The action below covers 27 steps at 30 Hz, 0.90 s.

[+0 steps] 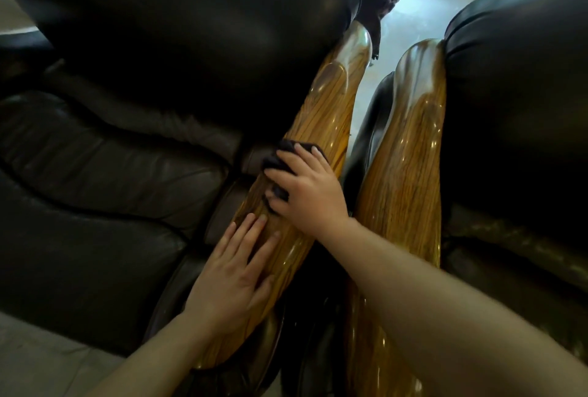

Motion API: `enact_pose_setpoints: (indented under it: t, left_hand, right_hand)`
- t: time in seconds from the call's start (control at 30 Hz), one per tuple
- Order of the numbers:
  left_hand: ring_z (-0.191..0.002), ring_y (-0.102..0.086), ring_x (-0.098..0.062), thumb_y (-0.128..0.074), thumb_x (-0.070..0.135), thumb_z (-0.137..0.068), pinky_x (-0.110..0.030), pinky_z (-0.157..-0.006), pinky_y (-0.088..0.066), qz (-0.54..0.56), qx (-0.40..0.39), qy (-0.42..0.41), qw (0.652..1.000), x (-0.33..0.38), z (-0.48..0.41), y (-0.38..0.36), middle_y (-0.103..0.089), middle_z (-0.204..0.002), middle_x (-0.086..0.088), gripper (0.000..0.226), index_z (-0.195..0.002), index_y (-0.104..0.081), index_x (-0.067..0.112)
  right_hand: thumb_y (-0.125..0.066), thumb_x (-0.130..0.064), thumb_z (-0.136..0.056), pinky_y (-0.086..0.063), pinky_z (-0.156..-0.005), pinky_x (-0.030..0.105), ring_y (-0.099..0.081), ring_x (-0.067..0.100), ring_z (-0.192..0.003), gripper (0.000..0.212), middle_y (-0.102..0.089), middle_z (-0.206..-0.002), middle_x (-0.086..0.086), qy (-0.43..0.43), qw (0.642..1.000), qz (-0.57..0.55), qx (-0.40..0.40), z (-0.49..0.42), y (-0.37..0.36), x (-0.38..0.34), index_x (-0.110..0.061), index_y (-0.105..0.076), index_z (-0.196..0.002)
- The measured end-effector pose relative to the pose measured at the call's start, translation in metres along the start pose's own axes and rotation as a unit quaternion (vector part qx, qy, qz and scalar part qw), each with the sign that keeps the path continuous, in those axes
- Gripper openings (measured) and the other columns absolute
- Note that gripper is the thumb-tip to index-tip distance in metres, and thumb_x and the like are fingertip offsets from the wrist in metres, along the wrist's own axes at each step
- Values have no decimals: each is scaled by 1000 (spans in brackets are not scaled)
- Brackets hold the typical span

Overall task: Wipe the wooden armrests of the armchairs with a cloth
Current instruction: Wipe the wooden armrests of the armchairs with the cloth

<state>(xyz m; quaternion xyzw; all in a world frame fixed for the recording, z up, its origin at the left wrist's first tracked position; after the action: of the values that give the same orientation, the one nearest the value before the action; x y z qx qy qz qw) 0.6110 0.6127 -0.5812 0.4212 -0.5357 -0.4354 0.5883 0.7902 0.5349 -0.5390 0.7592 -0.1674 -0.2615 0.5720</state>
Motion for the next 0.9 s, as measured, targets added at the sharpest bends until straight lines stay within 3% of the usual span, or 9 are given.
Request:
enact_pose_setpoints:
  t: [0.17, 0.3, 0.4, 0.5, 0.6, 0.9]
  left_hand:
    - [-152, 11, -12, -36, 51, -95, -44, -121, 0, -2, -3, 45, 999, 7, 2, 5, -3, -167, 2, 69, -156, -9, 37]
    - [-150, 17, -11, -28, 54, -97, -38, -122, 7, 16, 14, 65, 998, 7, 18, 4, 6, -166, 4, 64, -156, -6, 42]
    - [-149, 22, -9, -22, 56, -98, -35, -122, 9, 18, 5, 78, 997, 1, 41, -2, 15, -164, 6, 62, -155, 0, 45]
    - [-150, 16, -12, -23, 57, -97, -34, -122, 7, 18, 0, 110, 994, -6, 67, -4, 6, -166, 2, 62, -156, -8, 42]
    - [-149, 16, -11, -20, 60, -95, -32, -120, 15, 12, -8, 157, 988, -11, 96, 1, 0, -167, 0, 65, -156, -10, 38]
    - [-150, 17, -16, -13, 62, -94, -45, -122, 10, 0, -1, 229, 973, -22, 175, 23, 1, -167, -4, 71, -157, 1, 32]
  right_hand:
    - [-46, -60, -91, -4, -122, 50, -13, 33, -151, 56, -32, -160, 2, -96, 994, 30, -53, -61, -1, 18, -37, -46, -143]
    - [-42, -60, -92, -5, -122, 51, -17, 35, -150, 60, -33, -159, 7, -114, 992, 48, -24, -46, -3, 16, -33, -42, -145]
    - [-44, -57, -93, -10, -122, 52, -23, 35, -148, 55, -40, -155, 7, -91, 995, 50, -2, -22, -6, 0, -30, -49, -141]
    - [-44, -55, -94, -12, -121, 53, -23, 35, -148, 54, -41, -155, 8, -53, 997, 50, -6, 2, -10, -19, -28, -51, -140]
    - [-41, -53, -96, -11, -122, 52, -19, 35, -150, 55, -36, -157, 8, -37, 998, 50, -27, 22, -14, -38, -25, -48, -143]
    - [-47, -43, -99, -14, -121, 53, -15, 36, -151, 52, -32, -159, 11, 14, 997, 51, -52, 79, -34, -108, -18, -47, -145]
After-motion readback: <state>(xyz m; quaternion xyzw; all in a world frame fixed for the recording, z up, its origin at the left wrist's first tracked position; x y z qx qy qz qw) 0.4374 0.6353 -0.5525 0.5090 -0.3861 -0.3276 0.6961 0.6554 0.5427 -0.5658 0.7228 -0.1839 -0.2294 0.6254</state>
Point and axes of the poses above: each hand's wrist, its own z-axis away from the middle knuckle, its own y-axis out of the back of the hand, x = y × z, the point moved 3 cm from there along -z, towards the middle knuckle
